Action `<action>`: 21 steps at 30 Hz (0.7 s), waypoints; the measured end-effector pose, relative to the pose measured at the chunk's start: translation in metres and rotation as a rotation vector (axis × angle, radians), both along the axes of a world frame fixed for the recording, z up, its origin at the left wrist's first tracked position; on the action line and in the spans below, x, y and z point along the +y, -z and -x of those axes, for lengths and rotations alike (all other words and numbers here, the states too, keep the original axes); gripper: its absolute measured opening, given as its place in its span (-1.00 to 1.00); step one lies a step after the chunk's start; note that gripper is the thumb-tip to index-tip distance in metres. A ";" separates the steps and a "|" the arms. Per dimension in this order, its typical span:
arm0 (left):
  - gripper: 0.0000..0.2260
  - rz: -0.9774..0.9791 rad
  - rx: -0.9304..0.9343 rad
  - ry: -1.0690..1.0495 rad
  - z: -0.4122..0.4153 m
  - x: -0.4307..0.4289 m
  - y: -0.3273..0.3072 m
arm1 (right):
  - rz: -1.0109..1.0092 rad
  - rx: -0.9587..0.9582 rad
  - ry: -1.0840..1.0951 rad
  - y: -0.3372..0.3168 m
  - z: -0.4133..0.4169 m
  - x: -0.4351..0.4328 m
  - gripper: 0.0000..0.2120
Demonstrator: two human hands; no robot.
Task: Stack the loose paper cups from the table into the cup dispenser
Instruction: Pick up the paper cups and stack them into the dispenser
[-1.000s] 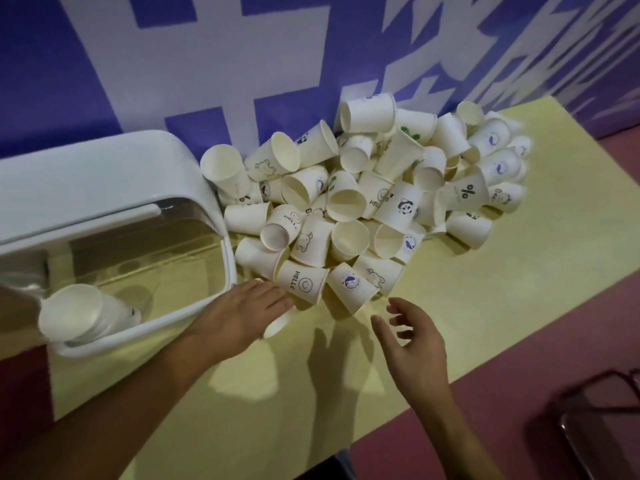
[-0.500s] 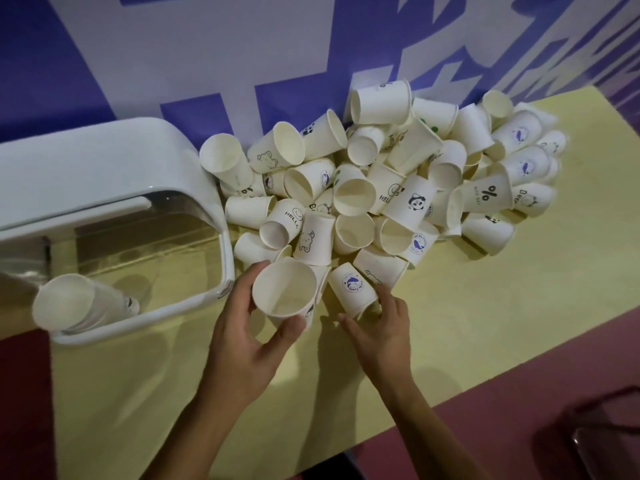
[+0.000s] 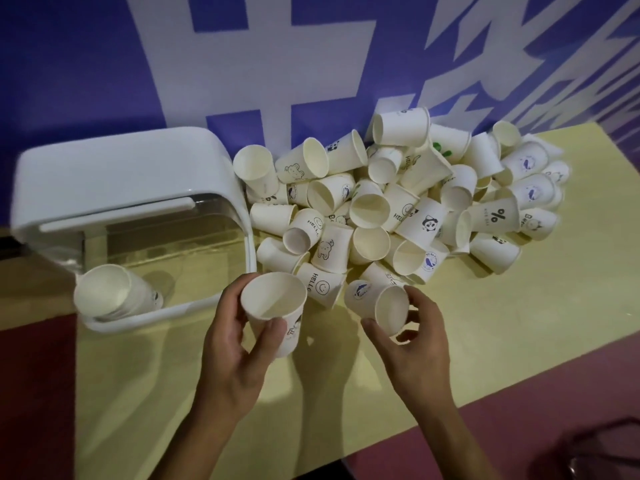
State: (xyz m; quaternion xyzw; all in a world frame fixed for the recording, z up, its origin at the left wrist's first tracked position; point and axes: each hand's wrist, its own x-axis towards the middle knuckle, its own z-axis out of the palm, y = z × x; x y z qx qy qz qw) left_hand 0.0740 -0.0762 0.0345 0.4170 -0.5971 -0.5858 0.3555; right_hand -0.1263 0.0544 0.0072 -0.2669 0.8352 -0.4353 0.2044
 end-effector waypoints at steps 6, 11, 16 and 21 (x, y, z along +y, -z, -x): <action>-0.44 0.084 0.045 -0.066 -0.048 -0.015 -0.023 | 0.109 0.148 -0.143 -0.054 -0.033 -0.032 -0.35; -0.37 0.122 0.022 -0.169 -0.111 -0.026 -0.029 | 0.179 0.146 -0.292 -0.077 -0.084 -0.071 -0.40; -0.38 0.146 -0.012 -0.250 -0.169 -0.034 -0.027 | 0.213 0.068 -0.422 -0.083 -0.140 -0.100 -0.48; -0.35 0.133 0.044 -0.337 -0.198 -0.044 -0.020 | 0.173 0.068 -0.511 -0.077 -0.176 -0.115 -0.38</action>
